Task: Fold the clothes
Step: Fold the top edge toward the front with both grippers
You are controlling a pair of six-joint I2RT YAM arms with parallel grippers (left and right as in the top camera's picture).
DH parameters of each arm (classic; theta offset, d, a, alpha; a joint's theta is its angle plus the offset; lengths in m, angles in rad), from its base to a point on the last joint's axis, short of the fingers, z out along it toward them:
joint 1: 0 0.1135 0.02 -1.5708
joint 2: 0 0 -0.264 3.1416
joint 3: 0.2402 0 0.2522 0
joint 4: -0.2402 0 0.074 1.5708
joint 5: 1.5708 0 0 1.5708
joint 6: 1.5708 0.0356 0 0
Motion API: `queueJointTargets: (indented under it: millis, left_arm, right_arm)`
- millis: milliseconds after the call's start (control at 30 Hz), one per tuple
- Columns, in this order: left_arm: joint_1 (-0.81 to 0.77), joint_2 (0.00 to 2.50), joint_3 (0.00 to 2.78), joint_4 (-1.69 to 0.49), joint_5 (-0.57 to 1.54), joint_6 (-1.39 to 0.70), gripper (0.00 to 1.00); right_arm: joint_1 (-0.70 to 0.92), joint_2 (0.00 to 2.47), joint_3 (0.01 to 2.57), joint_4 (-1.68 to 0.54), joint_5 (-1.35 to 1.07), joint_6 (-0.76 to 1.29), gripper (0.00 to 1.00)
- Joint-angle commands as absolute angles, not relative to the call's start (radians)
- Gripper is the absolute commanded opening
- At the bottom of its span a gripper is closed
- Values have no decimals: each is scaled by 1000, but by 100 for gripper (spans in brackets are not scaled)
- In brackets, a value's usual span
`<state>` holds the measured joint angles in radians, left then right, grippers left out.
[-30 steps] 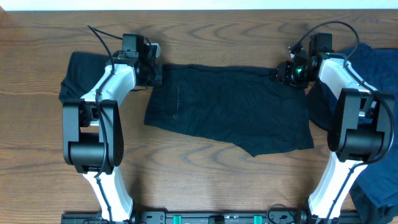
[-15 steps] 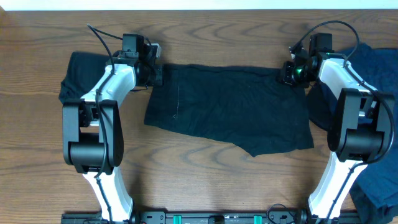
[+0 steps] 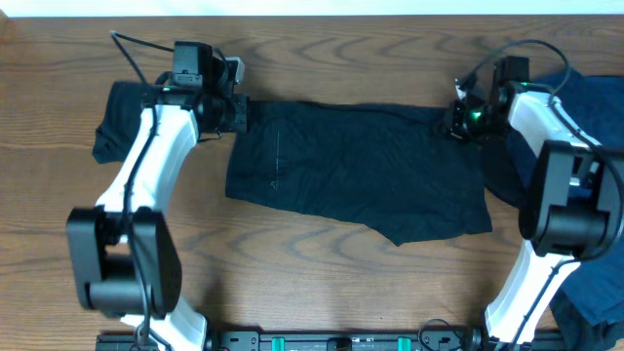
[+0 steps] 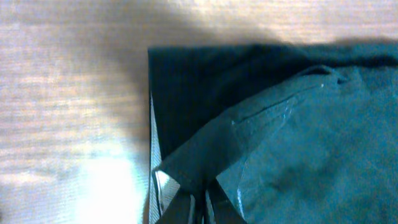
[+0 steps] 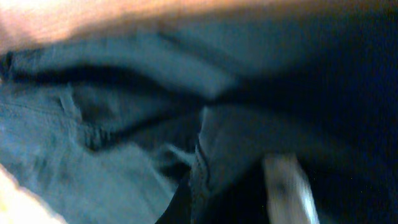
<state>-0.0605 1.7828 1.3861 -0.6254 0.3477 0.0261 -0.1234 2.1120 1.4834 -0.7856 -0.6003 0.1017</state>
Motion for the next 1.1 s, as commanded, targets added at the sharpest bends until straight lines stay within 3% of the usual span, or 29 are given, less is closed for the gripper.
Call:
queueJointTargets:
  millis: [0,400,633,1067]
  left_arm:
    - [-55,1714,1390,-700,355,6,6]
    - [-56,1679,1390,-1019,355,-119,6]
    - [-56,1679,1297,-1047,349,-172,6]
    - [-56,1680,983,-705,347,-224,6]
  right_arm:
    - [-130,2000,1491,-883,-617,93,1]
    - [-109,1950,1478,-1282,-315,107,1]
    - [-107,1950,1330,-1185,-233,206,1]
    - [-85,1957,1167,-932,-101,276,1]
